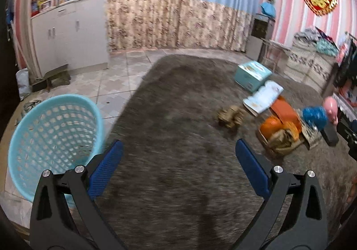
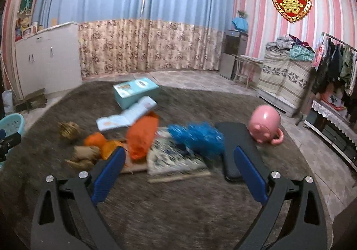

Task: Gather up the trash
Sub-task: 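Withdraw both grippers from the basket back over the rug, then grasp the brown crumpled paper with the left gripper while the right gripper grasps the blue plastic bag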

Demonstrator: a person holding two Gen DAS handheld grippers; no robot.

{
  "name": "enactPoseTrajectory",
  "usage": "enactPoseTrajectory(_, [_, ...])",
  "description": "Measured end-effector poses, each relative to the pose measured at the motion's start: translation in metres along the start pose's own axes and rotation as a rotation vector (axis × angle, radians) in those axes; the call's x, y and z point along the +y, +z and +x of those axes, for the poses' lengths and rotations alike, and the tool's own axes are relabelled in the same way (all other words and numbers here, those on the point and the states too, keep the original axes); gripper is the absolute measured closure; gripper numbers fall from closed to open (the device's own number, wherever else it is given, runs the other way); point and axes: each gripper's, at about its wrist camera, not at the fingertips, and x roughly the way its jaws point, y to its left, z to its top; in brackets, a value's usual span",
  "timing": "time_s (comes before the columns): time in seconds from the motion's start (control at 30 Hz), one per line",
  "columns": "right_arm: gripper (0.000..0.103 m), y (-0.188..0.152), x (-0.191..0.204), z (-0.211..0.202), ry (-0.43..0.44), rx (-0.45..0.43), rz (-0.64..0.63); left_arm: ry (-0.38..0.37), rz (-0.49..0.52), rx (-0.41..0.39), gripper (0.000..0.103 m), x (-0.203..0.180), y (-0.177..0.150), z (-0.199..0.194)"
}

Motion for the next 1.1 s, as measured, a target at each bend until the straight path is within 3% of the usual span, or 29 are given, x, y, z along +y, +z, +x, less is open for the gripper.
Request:
enactPoseTrajectory(0.23, [0.004,-0.025,-0.022,0.014,-0.042,0.037,0.029,-0.089,0.050,0.044,0.006,-0.047,-0.010,0.014])
enactPoseTrajectory(0.53, [0.004,-0.029,-0.048,0.020,-0.092,0.067,-0.001,-0.170,0.113,0.083,0.007,-0.113,-0.014,0.031])
enactPoseTrajectory(0.6, [0.004,-0.032,-0.055,0.024,-0.095,0.098,0.006,-0.188,0.126,0.091,0.013,-0.124,-0.014,0.036])
enactPoseTrajectory(0.67, [0.004,-0.037,-0.060,0.027,-0.104,0.114,0.021,-0.211,0.145,0.116,0.027,-0.134,-0.013,0.045])
enactPoseTrajectory(0.73, [0.004,-0.040,-0.065,0.029,-0.098,0.132,0.045,-0.226,0.156,0.156,0.050,-0.138,-0.014,0.055])
enactPoseTrajectory(0.77, [0.004,-0.041,-0.066,0.030,-0.097,0.138,0.050,-0.229,0.153,0.165,0.054,-0.138,-0.014,0.058])
enactPoseTrajectory(0.9, [0.004,-0.040,-0.064,0.032,-0.107,0.132,0.049,-0.264,0.109,0.149,0.056,-0.131,-0.013,0.054])
enactPoseTrajectory(1.1, [0.004,-0.030,-0.057,0.036,-0.074,0.111,0.038,-0.233,0.121,0.110,0.056,-0.117,-0.009,0.036])
